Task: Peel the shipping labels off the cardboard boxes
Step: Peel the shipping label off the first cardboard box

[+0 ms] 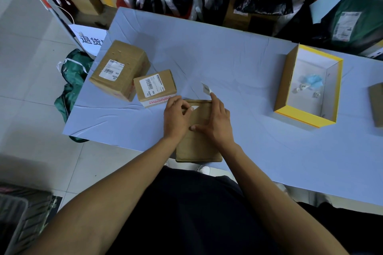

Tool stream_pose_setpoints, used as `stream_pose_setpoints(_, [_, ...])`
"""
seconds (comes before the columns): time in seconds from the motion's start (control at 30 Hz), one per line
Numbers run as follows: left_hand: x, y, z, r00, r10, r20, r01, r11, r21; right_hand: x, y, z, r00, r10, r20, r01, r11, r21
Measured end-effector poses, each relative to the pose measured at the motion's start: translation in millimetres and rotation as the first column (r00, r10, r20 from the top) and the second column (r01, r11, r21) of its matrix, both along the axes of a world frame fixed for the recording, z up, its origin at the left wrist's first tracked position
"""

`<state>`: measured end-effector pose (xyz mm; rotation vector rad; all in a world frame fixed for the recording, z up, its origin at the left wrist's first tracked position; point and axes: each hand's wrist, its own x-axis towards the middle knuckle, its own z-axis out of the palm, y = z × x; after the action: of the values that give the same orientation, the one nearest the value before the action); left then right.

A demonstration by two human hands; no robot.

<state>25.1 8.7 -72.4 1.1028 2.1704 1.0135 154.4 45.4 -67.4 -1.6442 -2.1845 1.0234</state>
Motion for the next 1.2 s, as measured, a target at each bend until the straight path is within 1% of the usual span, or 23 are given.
stream_pose_setpoints(0.4, [-16.2,10.4,1.8,0.993,-0.119,-0.013,0.118,0.990,-0.081,1.7,-0.2,3.2,1.000,0.005,-0.013,-0.005,1.000,-0.008])
stream_pose_setpoints(1.2, [-22.8,12.1,3.0,0.987,-0.132,0.090,0.141,0.984,-0.105,-0.8,-2.8,7.9,0.999,-0.034,0.004,0.034,0.999,-0.035])
